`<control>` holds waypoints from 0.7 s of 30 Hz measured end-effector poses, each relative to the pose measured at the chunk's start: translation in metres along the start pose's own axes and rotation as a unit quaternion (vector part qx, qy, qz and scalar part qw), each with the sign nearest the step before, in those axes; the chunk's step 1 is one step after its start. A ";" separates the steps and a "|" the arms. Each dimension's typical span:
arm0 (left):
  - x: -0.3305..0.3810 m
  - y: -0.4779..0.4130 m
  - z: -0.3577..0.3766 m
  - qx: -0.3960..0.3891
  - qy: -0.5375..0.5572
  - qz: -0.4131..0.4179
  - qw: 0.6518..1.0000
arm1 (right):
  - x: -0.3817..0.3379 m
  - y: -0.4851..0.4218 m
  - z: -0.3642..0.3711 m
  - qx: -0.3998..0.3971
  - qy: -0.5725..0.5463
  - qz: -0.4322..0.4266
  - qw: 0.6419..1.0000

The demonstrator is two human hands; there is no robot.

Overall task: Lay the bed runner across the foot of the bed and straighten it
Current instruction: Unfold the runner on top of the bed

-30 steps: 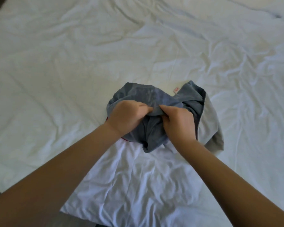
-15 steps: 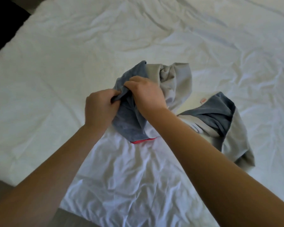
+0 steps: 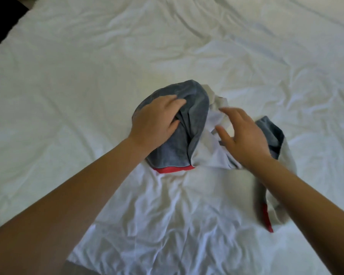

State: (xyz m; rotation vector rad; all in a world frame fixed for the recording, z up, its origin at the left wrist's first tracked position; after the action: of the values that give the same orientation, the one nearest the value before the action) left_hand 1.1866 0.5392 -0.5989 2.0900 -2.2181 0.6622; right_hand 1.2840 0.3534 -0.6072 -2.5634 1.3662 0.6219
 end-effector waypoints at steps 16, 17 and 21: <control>0.059 -0.017 0.071 -0.190 -0.029 0.217 0.957 | 0.100 0.045 0.077 -0.141 0.155 0.091 0.973; 0.060 -0.020 0.072 -0.199 -0.023 0.205 0.958 | 0.104 0.046 0.072 -0.140 0.142 0.090 0.976; 0.077 -0.032 0.067 -0.162 0.006 0.161 0.974 | 0.121 0.053 0.035 -0.118 0.125 0.071 0.983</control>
State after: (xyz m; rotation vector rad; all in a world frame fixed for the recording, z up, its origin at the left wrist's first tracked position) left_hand 1.2273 0.4447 -0.6281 1.5914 -2.4821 0.2901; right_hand 1.2906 0.2444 -0.6893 -2.8283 1.6596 0.5269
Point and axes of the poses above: each hand's wrist, its own y-axis away from the middle knuckle, its own z-axis out of the palm, x = y × z, the point moved 5 cm from there along -y, towards the middle knuckle, and after that the axes turned 11 degrees about z, right-handed, at the moved point
